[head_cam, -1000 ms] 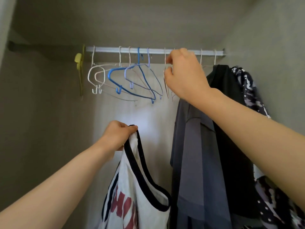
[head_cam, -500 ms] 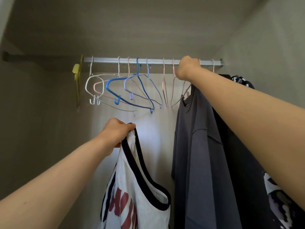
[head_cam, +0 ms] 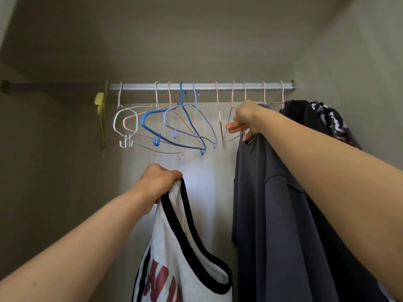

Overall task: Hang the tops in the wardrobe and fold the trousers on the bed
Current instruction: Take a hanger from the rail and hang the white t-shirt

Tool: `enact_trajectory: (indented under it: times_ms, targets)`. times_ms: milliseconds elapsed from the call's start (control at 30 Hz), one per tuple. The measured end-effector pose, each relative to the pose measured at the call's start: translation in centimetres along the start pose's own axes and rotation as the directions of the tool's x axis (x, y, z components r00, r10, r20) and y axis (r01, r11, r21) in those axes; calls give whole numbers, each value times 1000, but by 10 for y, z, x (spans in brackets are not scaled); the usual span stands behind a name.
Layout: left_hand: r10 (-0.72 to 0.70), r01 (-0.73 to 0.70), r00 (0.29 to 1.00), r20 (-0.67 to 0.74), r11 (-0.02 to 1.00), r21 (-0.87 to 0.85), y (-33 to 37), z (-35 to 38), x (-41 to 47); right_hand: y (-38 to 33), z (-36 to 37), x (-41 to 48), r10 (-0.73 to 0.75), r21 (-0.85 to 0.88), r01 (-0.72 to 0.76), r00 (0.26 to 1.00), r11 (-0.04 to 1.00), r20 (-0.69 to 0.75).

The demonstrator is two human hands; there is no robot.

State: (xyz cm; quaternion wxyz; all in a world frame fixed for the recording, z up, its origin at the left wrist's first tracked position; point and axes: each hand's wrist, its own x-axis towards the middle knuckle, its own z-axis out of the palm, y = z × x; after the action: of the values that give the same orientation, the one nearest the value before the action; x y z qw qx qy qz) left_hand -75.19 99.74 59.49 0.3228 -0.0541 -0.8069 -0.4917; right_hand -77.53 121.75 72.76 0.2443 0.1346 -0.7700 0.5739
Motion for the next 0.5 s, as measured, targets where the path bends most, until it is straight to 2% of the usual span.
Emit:
enact_trajectory:
  times_ms: [67, 167, 500]
  targets:
    - [-11, 11, 1000, 4, 1000, -6, 2, 2, 0, -2, -1, -1, -7, 63, 9, 999, 998, -31]
    - [-20, 20, 1000, -8, 1000, 5, 4, 5, -2, -9, -5, -8, -76, 48, 80, 994, 996, -83]
    - [-46, 46, 996, -81, 999, 2, 5, 15, -25, -3, -19, -46, -105, -24, 104, 994, 994, -34]
